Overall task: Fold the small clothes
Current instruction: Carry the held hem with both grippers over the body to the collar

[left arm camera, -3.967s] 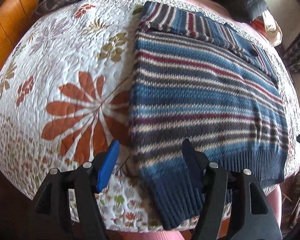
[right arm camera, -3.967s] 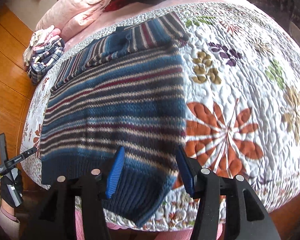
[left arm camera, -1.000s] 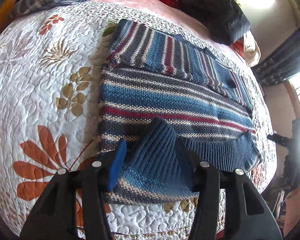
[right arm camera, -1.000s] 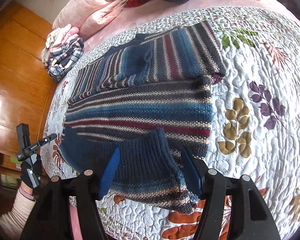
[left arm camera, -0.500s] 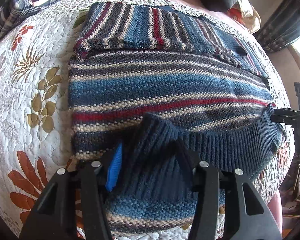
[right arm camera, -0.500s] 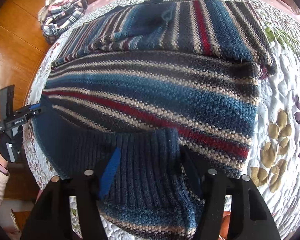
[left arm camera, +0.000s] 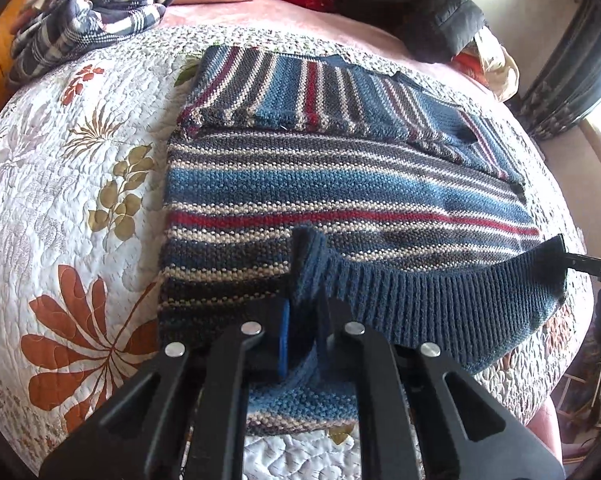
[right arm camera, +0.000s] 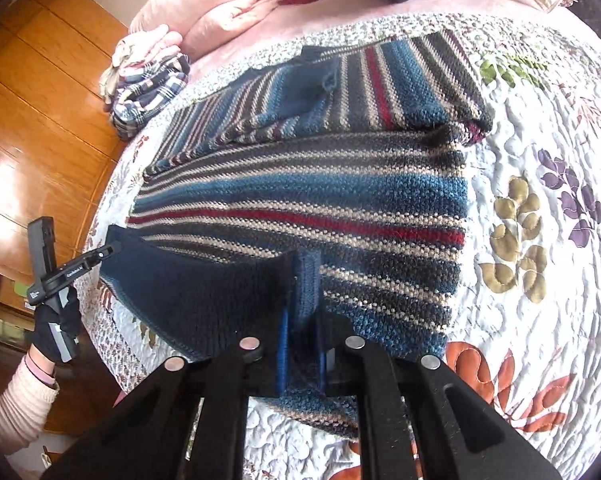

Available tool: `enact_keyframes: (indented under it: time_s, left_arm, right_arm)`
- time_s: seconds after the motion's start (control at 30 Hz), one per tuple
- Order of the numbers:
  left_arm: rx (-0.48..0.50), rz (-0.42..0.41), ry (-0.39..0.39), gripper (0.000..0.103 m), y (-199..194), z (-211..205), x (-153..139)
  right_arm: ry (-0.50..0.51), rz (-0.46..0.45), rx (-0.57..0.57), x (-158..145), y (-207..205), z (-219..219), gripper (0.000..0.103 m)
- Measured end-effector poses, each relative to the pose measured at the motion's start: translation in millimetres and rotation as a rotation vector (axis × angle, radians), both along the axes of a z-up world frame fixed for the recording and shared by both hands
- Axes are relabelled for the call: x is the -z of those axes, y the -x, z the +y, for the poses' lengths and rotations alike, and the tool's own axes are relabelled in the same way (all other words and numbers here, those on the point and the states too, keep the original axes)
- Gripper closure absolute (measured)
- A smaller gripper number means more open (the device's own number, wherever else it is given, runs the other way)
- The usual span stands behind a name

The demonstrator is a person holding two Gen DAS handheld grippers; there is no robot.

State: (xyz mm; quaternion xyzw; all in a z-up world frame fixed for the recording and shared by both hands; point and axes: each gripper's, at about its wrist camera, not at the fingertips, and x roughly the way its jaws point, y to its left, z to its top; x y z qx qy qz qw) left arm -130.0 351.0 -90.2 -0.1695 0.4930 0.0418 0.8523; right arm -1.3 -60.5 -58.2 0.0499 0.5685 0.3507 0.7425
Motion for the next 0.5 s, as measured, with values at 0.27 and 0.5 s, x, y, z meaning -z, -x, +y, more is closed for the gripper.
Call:
enact_keyframes:
  time_s: [0.27, 0.5]
  left_arm:
    - [-0.028, -0.091, -0.002, 0.095, -0.8, 0.1, -32.1]
    - [-0.038, -0.184, -0.023, 0.095, -27.2, 10.9, -68.4]
  right_arm:
    - [-0.017, -0.046, 0.012, -26.3, -1.9, -3.7, 0.093]
    - [-0.061, -0.101, 0.036, -63.5, -29.3, 3.3, 0.093]
